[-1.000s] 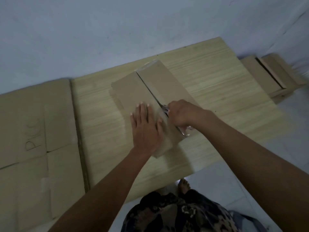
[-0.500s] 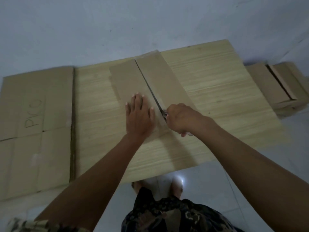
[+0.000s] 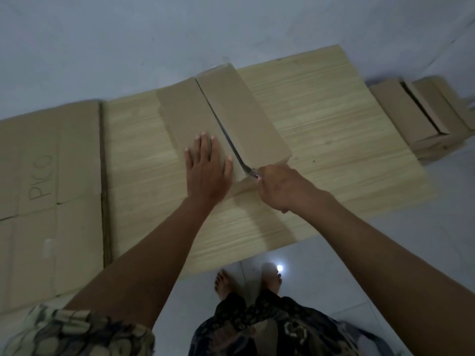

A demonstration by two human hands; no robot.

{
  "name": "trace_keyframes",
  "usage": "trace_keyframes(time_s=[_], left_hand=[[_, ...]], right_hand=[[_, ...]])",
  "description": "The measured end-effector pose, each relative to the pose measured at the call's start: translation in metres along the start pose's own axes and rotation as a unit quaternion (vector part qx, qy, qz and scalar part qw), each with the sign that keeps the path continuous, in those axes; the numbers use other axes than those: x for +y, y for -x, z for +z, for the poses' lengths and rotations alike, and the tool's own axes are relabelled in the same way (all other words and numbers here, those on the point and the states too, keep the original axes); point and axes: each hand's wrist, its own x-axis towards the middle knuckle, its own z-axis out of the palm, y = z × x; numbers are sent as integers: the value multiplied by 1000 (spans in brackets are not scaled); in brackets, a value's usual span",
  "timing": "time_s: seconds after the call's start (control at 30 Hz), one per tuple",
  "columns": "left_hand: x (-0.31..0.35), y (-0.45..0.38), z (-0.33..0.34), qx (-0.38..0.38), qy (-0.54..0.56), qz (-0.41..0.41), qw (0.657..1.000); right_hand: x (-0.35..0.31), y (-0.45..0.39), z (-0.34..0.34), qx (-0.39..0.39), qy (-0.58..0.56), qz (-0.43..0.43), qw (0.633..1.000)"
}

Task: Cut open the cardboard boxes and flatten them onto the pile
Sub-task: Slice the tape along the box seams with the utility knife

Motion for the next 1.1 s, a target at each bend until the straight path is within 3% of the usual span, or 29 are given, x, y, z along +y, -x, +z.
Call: trace_keyframes(time_s=[0.57,1.1], left_hand=[[-9,-3,-2,-18,41,17,999],[-11,-7,-4,-16,67,33,997]], right_hand=[[1,30,17,26,-145,9,989],[9,31,65,121,-106,21,987]])
